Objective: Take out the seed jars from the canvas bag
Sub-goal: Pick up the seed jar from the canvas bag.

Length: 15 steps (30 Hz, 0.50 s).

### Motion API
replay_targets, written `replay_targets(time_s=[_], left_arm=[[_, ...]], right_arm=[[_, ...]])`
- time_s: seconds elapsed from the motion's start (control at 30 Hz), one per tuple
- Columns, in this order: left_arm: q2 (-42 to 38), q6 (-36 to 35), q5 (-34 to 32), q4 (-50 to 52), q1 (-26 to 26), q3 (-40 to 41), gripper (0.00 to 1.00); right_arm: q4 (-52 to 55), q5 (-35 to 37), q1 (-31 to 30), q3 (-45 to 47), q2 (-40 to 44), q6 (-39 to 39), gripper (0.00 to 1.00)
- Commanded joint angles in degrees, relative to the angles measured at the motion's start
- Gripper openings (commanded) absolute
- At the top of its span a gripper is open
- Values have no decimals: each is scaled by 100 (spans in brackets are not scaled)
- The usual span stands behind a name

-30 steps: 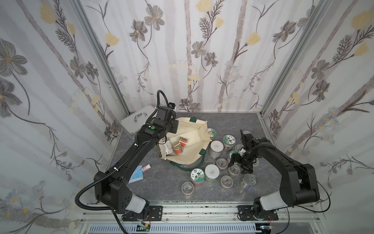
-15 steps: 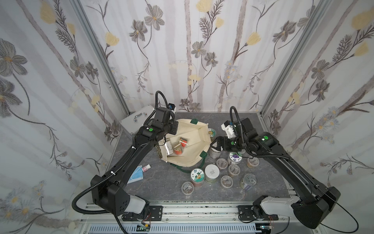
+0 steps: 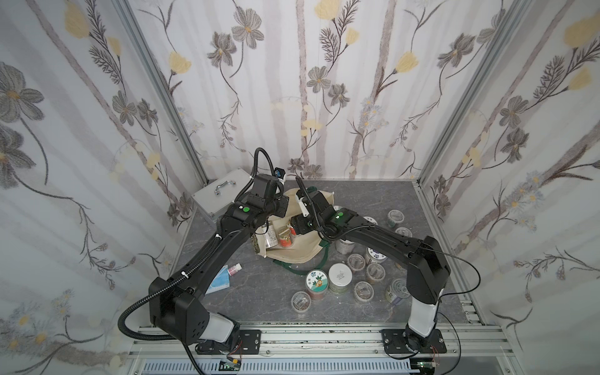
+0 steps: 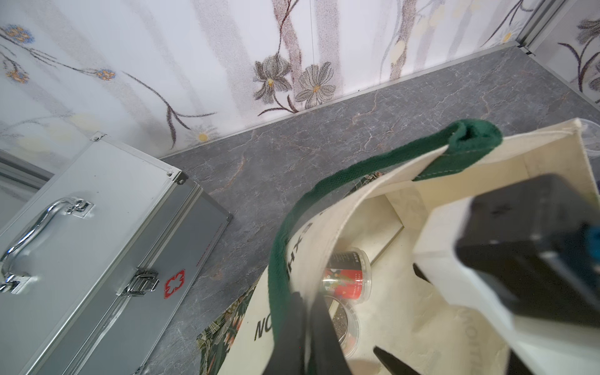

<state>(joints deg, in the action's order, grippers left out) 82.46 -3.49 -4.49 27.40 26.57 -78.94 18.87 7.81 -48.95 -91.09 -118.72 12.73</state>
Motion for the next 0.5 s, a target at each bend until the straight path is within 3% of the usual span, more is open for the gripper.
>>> replay_targets(time_s=[0.0, 0.47], left_arm=[[20, -74, -24, -217, -5, -8, 0], [37, -74, -17, -217, -24, -18, 0]], right_arm=[[-518, 711, 16, -134, -328, -1055, 74], [-714, 299, 61, -237, -1206, -2132, 82]])
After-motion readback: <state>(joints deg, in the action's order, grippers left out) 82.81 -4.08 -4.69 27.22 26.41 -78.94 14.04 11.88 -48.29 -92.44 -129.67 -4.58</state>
